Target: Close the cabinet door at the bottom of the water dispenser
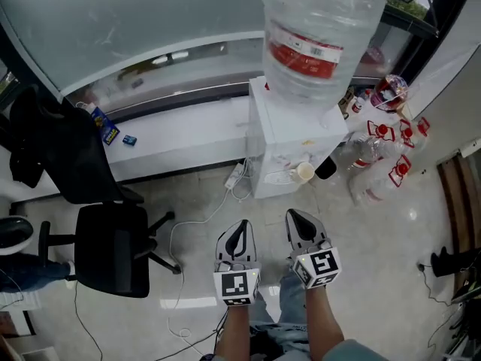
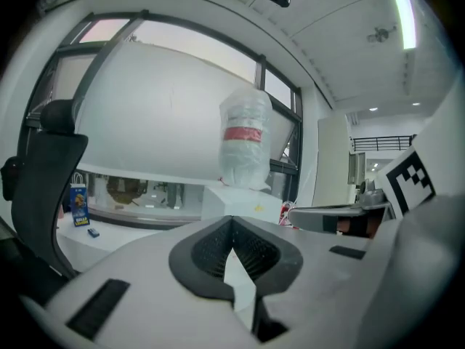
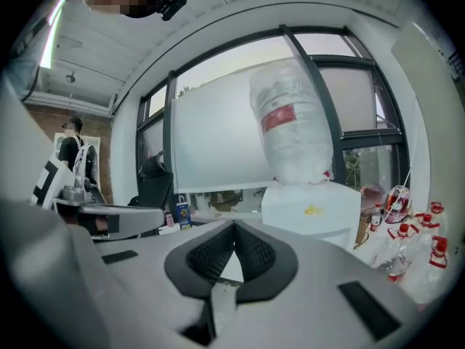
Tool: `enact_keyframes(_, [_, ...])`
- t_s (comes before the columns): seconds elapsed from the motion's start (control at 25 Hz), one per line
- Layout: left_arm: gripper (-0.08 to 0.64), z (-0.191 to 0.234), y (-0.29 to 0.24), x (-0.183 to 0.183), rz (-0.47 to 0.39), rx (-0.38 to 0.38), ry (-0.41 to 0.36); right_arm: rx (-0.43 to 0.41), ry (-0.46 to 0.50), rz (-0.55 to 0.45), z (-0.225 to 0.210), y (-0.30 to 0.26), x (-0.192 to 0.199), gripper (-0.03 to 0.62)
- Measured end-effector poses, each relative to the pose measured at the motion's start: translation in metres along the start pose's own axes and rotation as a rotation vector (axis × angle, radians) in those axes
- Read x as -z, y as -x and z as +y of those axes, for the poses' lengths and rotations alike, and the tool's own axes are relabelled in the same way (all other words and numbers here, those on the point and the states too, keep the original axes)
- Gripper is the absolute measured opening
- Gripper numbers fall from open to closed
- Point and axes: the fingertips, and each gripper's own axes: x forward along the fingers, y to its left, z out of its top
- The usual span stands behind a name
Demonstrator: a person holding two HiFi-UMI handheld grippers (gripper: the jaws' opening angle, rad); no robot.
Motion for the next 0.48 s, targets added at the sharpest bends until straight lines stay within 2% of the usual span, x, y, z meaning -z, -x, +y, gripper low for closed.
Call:
enact_keyframes(0.2, [0.011,0.003,0.017,-0.076,-0.115,0.013,-0.082,0.039,-0.016,-0.102,0.012,0.022,-0.07,0.028])
enact_keyframes(0.32, [0.011,0.004,0.022,-0.121,-0.18,0.024,-0.125,0.026,0.037,-0.146,0.024,0.03,-0.109,0.028])
enact_keyframes(0.48, [0.011,0.004,0.038,-0.152,-0.236,0.056,-0.162,0.043,0.006,-0.223,0.032,0.04,-0.134,0.028])
